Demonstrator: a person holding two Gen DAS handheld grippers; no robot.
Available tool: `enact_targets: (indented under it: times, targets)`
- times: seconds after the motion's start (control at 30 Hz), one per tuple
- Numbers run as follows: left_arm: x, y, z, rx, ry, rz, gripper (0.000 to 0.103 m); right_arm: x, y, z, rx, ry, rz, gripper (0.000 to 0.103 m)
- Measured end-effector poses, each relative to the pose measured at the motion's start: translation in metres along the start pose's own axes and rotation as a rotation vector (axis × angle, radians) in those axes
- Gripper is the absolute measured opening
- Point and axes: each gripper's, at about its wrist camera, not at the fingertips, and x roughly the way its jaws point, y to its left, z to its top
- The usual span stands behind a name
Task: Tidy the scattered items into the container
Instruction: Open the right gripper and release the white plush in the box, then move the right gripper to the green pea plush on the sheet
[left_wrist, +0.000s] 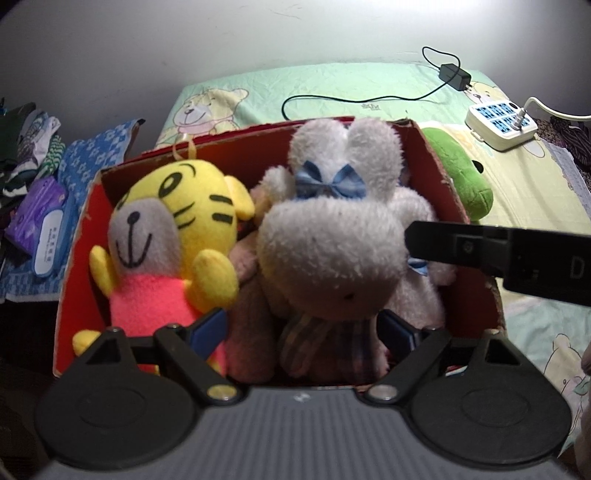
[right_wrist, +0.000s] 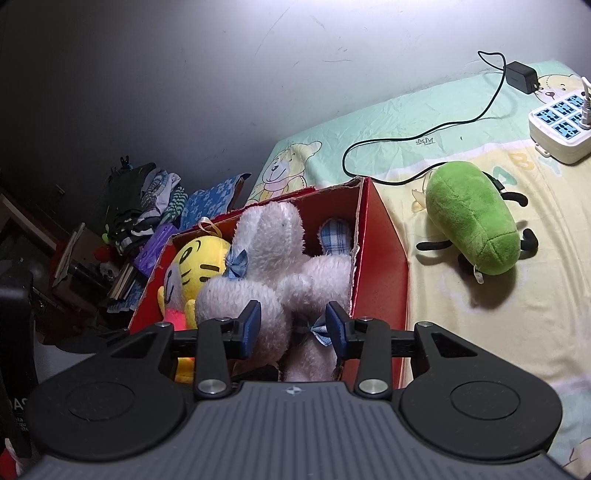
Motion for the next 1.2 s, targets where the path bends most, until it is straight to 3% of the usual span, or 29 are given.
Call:
enact_targets:
  times: [0.43, 1.2]
  targets:
    - [-0.001, 0.012, -0.002, -0.084, 0.003, -0.007, 0.086, 0.003, -0.004, 0.005, -0.026, 0.038, 0.022, 0.036]
    - [-0.031, -0.023, 0.002, -0.044, -0.075, 0.043, 0.084, -0.029, -0.023, 0.004, -0.045, -0.019, 0.100, 0.037]
